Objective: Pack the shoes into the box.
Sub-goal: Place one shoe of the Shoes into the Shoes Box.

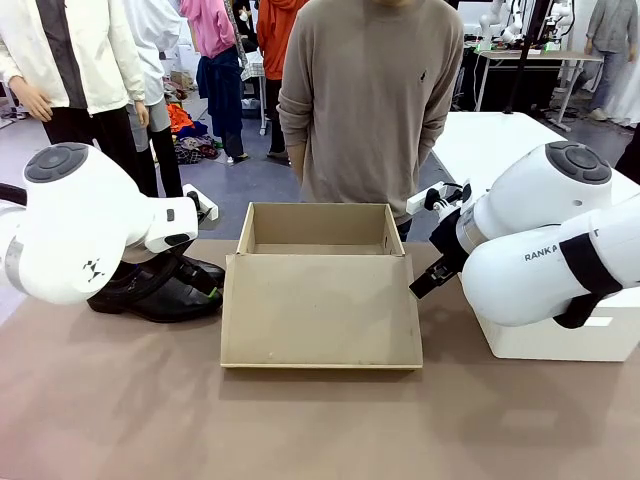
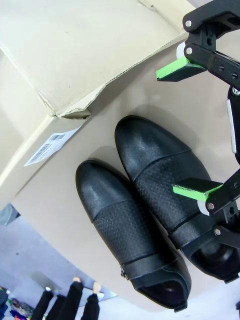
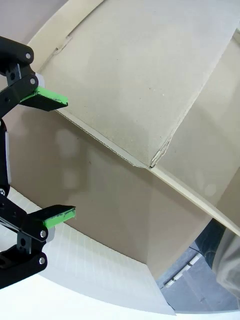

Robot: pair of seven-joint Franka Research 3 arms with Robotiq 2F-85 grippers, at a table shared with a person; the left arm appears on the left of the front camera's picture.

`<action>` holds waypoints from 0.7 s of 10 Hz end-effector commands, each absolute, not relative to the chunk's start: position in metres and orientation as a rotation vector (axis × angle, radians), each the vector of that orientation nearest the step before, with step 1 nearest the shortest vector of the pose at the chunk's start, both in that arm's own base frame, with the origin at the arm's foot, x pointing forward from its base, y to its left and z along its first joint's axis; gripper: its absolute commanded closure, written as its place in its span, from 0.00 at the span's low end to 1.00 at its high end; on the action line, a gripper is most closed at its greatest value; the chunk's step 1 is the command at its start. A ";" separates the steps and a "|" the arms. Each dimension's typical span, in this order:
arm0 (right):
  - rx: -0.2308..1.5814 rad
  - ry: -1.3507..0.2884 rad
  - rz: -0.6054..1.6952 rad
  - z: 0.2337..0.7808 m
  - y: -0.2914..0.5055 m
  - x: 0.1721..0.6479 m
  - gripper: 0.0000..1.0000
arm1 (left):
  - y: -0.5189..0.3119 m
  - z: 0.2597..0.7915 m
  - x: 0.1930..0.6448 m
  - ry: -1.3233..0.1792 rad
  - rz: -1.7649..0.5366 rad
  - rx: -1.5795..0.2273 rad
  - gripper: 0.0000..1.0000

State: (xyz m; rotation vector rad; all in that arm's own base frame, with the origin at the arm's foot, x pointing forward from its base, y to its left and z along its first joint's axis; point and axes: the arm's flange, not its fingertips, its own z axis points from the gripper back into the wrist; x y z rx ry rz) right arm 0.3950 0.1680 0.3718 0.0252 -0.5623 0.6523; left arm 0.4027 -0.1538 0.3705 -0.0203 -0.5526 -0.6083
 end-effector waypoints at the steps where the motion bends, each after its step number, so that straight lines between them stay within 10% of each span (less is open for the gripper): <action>1: 0.025 -0.563 0.652 0.372 0.168 0.395 0.00 | -0.153 0.370 0.403 -0.553 -0.605 -0.021 0.00; 7: 0.154 -0.580 0.744 0.436 0.162 0.382 0.00 | -0.142 0.431 0.385 -0.626 -0.654 -0.009 0.00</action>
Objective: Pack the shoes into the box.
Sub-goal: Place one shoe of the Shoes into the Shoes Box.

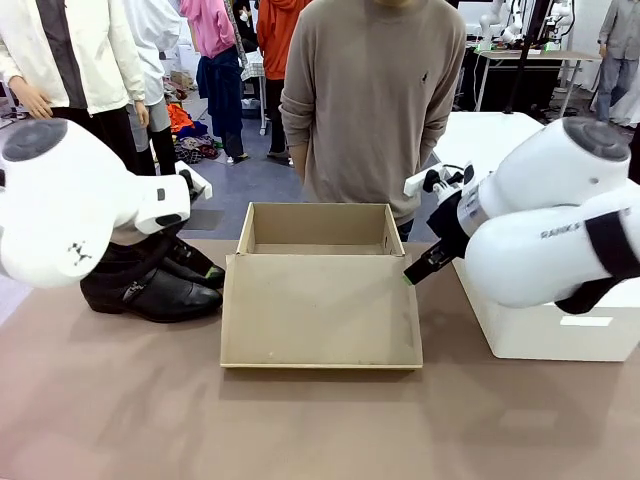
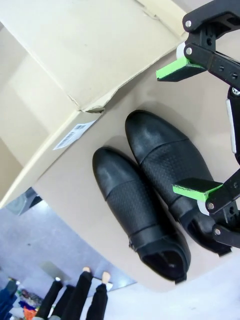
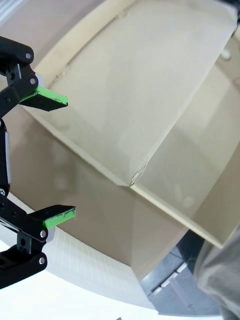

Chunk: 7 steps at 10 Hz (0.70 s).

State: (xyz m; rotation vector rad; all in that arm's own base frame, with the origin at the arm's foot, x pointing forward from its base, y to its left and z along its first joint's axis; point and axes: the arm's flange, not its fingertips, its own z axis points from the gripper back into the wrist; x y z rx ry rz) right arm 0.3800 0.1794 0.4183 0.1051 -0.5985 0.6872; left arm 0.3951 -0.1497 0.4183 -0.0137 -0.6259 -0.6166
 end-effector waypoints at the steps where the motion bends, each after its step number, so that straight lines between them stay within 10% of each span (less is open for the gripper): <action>1: 0.184 -0.587 0.778 0.452 0.158 0.377 0.00 | -0.142 0.445 0.380 -0.635 -0.682 -0.003 0.00; 7: 0.402 -0.673 0.965 0.519 0.096 0.346 0.00 | -0.102 0.498 0.364 -0.641 -0.936 -0.199 0.00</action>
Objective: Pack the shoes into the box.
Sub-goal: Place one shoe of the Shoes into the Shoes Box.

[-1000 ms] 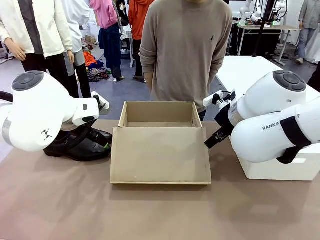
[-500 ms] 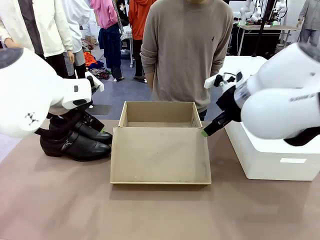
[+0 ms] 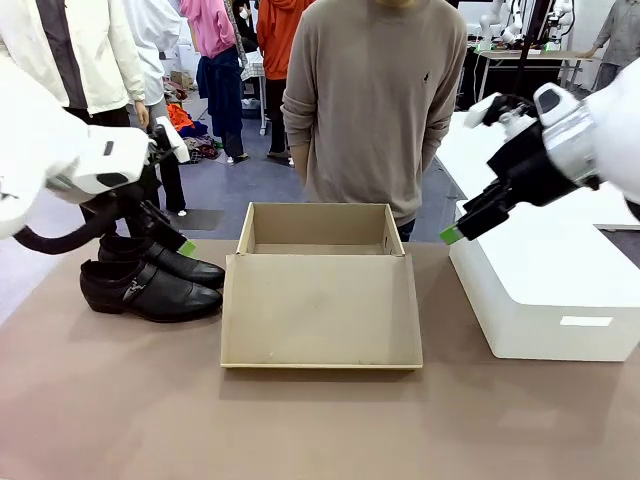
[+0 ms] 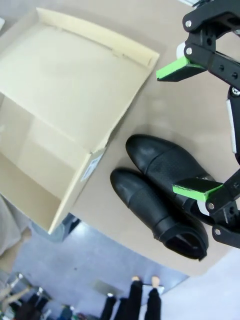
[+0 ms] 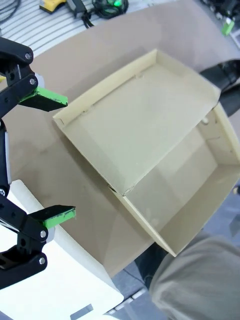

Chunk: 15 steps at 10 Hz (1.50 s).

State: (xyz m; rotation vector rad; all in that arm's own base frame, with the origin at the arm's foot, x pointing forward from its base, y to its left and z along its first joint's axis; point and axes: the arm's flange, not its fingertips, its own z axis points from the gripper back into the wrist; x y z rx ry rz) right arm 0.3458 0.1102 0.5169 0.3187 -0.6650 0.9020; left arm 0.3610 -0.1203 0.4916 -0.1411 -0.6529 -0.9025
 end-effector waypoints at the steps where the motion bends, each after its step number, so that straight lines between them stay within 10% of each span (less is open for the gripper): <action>1: 0.432 -0.694 0.989 0.525 0.083 0.341 0.00 | -0.095 0.502 0.364 -0.642 -0.953 -0.228 0.00; 15: 0.526 -0.757 1.048 0.525 0.045 0.334 0.00 | -0.101 0.537 0.357 -0.629 -1.003 -0.246 0.00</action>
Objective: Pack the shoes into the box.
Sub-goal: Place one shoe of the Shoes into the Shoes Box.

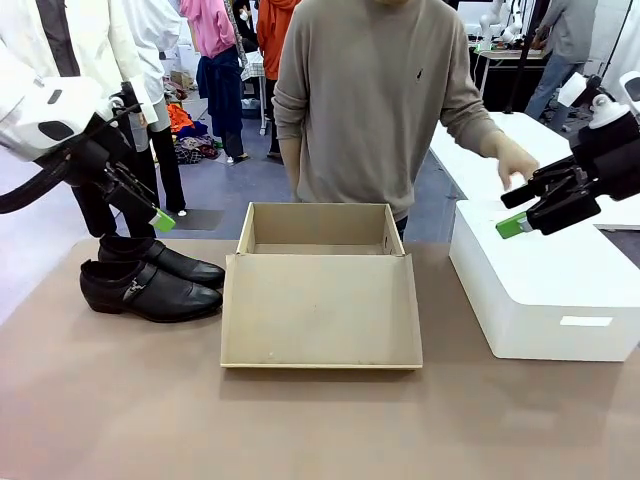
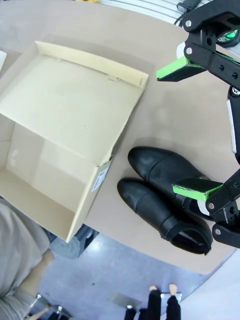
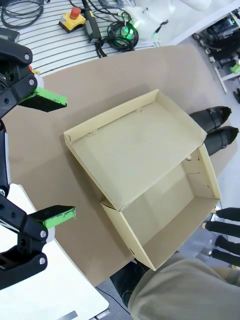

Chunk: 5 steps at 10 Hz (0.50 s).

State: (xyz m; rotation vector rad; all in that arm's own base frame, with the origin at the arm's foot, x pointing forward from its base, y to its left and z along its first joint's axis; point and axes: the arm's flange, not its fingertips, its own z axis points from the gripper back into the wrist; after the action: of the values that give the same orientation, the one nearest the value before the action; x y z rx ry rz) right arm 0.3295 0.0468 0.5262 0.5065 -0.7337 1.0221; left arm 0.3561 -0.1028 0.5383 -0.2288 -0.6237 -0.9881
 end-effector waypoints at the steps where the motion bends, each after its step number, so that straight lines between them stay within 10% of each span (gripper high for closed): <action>1: 0.526 -0.757 1.048 0.525 0.045 0.334 0.00 | -0.101 0.537 0.357 -0.629 -1.003 -0.246 0.00; 5: 0.526 -0.757 1.048 0.525 0.045 0.334 0.00 | -0.101 0.537 0.357 -0.629 -1.003 -0.246 0.00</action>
State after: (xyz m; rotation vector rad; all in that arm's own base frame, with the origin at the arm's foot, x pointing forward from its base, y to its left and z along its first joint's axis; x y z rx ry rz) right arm 0.3293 0.0474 0.5255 0.5154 -0.7352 1.0186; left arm 0.3561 -0.1026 0.5383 -0.2304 -0.6242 -0.9868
